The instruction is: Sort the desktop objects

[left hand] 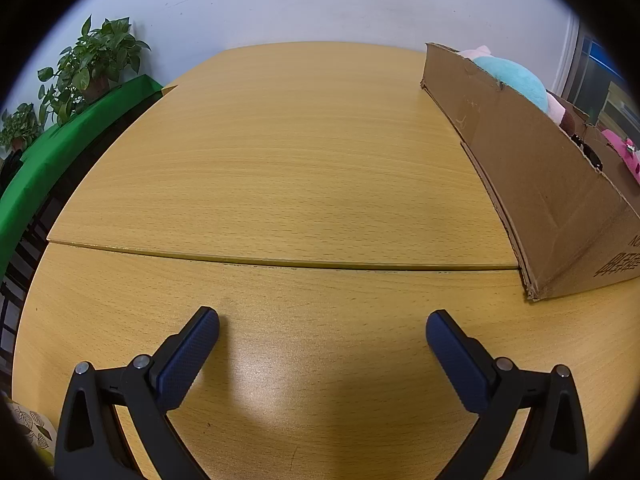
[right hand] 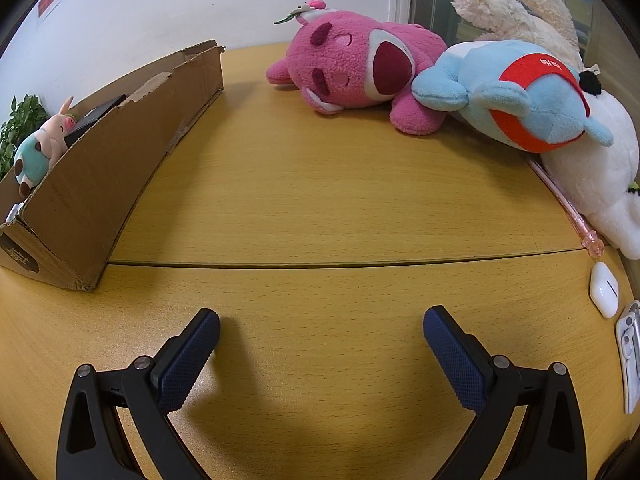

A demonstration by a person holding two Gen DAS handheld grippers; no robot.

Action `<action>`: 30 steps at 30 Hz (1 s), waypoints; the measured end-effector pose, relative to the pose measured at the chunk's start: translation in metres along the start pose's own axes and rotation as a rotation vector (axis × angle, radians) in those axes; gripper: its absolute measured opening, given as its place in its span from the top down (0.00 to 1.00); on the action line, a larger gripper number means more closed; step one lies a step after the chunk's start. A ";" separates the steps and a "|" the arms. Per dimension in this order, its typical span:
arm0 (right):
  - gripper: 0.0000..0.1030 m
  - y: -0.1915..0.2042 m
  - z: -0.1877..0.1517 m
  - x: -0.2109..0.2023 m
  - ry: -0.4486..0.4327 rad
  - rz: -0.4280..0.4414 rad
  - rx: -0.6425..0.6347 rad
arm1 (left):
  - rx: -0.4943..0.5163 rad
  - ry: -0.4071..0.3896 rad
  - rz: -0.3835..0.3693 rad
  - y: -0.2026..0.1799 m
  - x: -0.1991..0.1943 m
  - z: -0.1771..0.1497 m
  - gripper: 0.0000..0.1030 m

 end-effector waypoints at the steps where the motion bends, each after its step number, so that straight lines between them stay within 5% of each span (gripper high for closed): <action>1: 0.00 -0.001 0.001 0.001 0.000 0.002 -0.002 | 0.000 0.000 0.000 0.000 0.000 0.000 0.00; 30: 0.00 -0.004 0.002 0.003 0.003 0.007 -0.007 | -0.005 -0.004 0.003 -0.002 0.009 0.003 0.00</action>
Point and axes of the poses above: each gripper's, at about its wrist camera, not at the fingertips, and x roughly the way its jaws point, y to its left, z to its top, the point moved 5 cm from there along x, roughly the way its jaws point, and after that the axes turned 9 degrees about z, right-handed, at the moved point
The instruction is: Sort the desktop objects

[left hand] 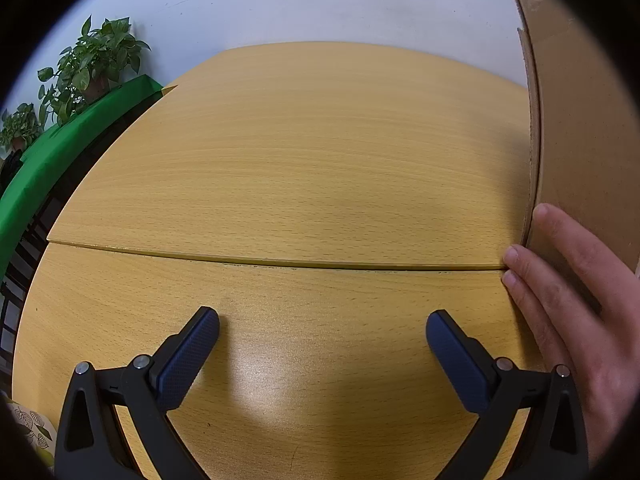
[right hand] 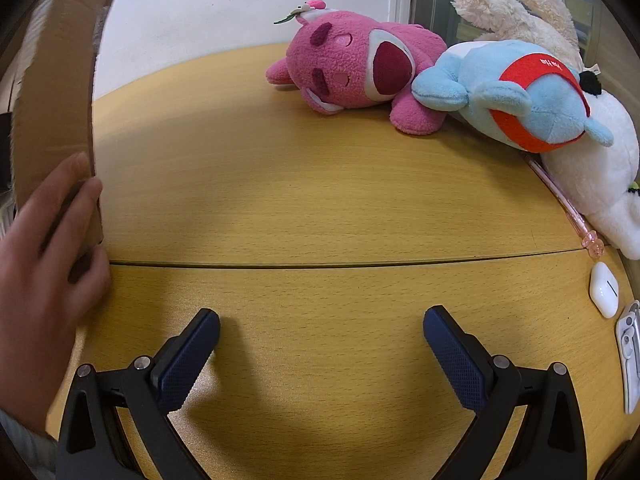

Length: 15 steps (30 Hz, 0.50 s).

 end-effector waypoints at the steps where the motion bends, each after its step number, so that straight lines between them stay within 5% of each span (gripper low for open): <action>1: 0.00 0.000 0.000 0.000 0.000 0.000 0.000 | 0.000 0.000 0.000 0.000 0.000 0.000 0.00; 15: 0.00 0.002 0.000 0.000 0.000 -0.001 0.001 | -0.003 -0.001 0.002 -0.001 0.002 0.000 0.00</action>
Point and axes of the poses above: each gripper's, at about its wrist camera, not at the fingertips, and x roughly the way its jaws point, y to its left, z to its top, the point moved 5 cm from there along x, roughly the way its jaws point, and after that the axes turned 9 degrees about z, right-handed, at the moved point
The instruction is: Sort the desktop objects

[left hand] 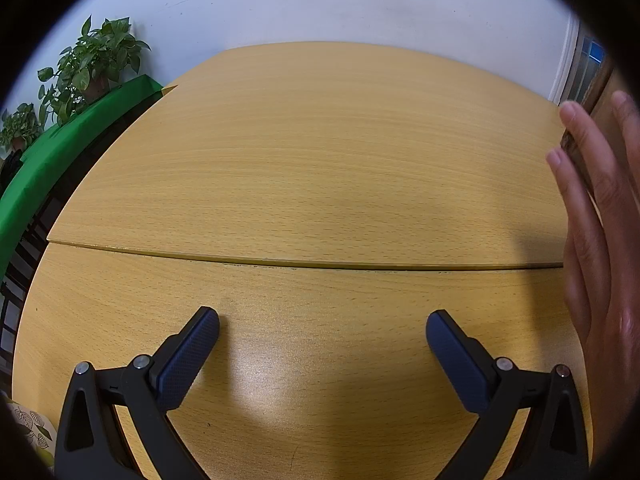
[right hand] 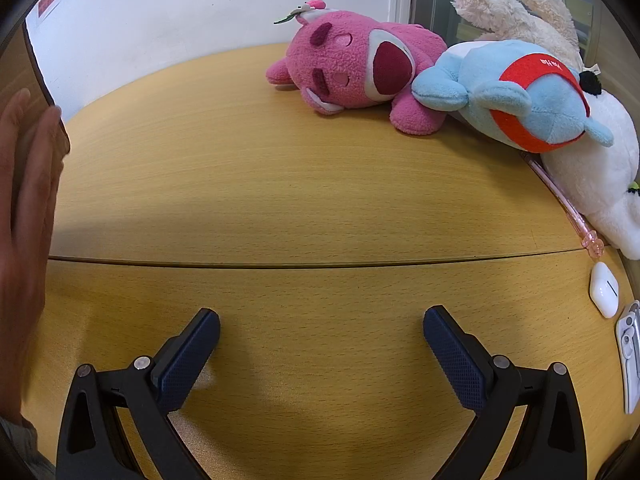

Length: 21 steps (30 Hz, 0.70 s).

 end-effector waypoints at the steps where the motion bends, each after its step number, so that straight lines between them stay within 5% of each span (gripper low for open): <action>1: 0.00 0.000 0.000 0.000 0.001 0.000 0.000 | 0.000 0.000 0.000 0.000 0.000 0.000 0.00; 21: 0.00 -0.001 0.002 0.002 0.001 0.003 0.001 | -0.006 0.001 0.004 0.001 0.006 0.001 0.00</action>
Point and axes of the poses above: each gripper's, at about its wrist camera, not at the fingertips, and x roughly the way its jaws point, y to its left, z to its top, the point moved 5 cm from there along x, roughly the way its jaws point, and after that the axes turned 9 degrees about z, right-handed, at the moved point
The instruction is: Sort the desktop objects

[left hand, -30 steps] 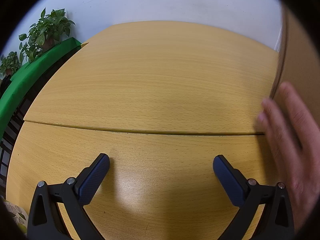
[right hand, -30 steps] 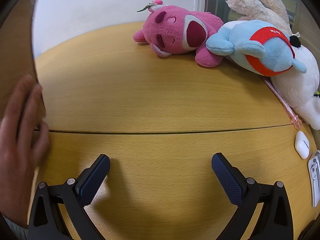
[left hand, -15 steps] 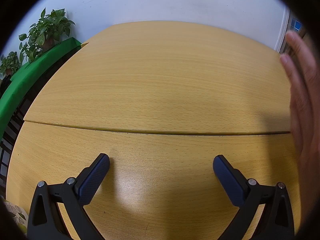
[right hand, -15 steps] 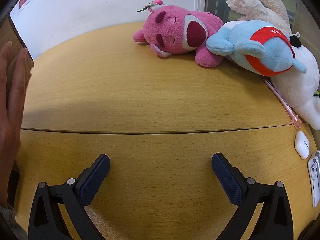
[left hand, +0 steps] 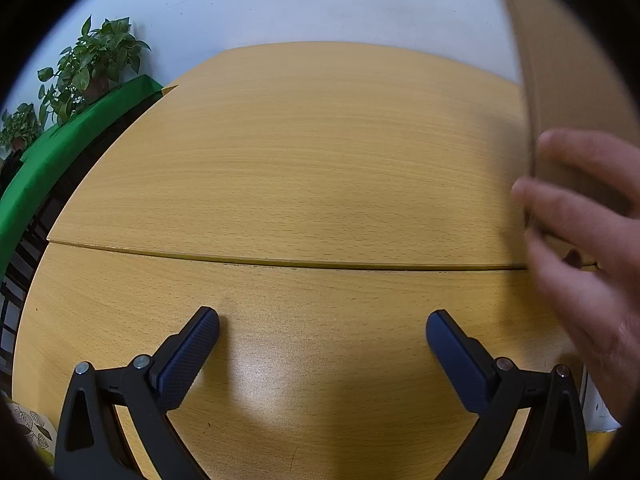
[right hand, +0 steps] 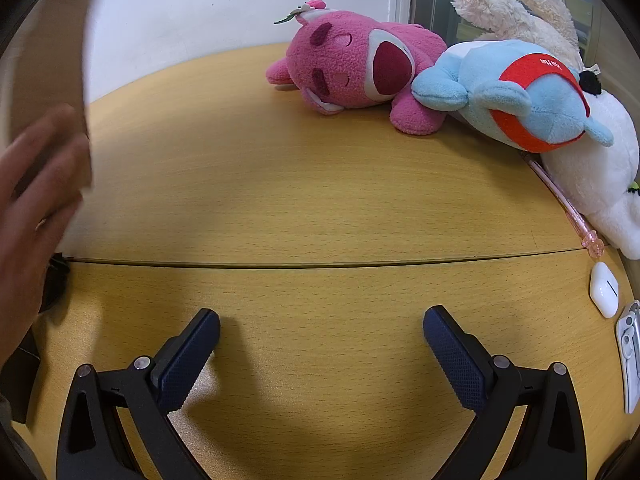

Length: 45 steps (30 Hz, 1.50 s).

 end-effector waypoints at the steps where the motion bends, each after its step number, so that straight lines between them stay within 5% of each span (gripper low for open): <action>1: 0.00 0.000 0.000 0.000 0.000 0.000 0.000 | 0.000 0.000 0.000 0.000 0.002 0.000 0.00; 45: 0.00 0.001 0.001 0.003 -0.009 -0.033 0.051 | -0.010 0.002 0.002 -0.001 0.007 0.002 0.00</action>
Point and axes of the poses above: each gripper's, at about its wrist camera, not at the fingertips, and x roughly the way its jaws point, y to its left, z to its top, the point moved 5 cm from there along x, roughly the way its jaws point, and after that the axes turned 9 degrees about z, right-handed, at the moved point
